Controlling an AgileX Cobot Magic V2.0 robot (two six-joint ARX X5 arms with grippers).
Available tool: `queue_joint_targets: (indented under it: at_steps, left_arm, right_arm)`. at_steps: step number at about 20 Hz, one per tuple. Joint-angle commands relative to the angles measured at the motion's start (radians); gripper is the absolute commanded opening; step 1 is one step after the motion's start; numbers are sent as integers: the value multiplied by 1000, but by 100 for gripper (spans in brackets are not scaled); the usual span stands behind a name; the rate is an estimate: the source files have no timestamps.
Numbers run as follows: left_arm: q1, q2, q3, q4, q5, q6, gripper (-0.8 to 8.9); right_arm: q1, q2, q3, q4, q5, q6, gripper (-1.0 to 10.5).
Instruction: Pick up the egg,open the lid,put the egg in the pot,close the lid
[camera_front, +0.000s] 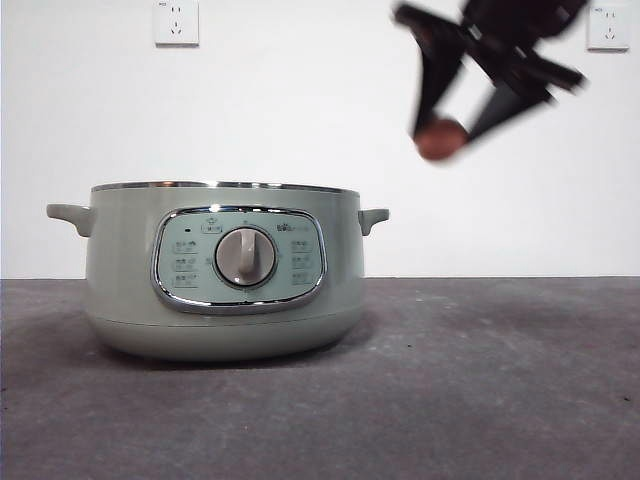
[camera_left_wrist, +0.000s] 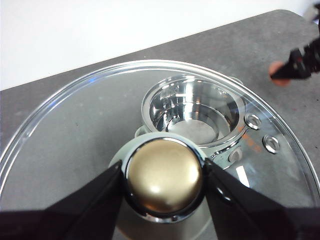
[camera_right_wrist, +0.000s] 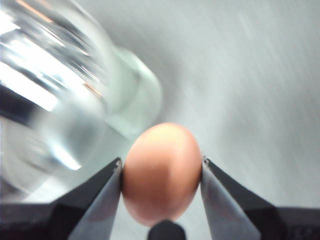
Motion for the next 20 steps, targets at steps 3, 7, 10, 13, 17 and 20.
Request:
queue_joint_targets:
  at_steps: [3,7,10,13,17,20]
  left_arm:
    - [2,-9,8,17,5,-6,-8]
    - [2,-9,8,16,5,-7,-8]
    - [2,-9,8,16,5,-6,-8]
    - [2,-9,8,16,5,-7,-8]
    - [2,-9,8,16,5,-7,-8]
    - [2,-9,8,16,5,-6,-8]
  right_arm:
    - [103,137,228,6,-5,-53,-15]
    - [177,337,449,-54,-5,-101,-15]
    - [209,498,606,-122,-5,-140,-15]
    - [225,625,712,-170,-5,-175,-15]
    - [234,726,739,-193,-5,-206,-15]
    - [240,776,739,-216,-5,-224,-15]
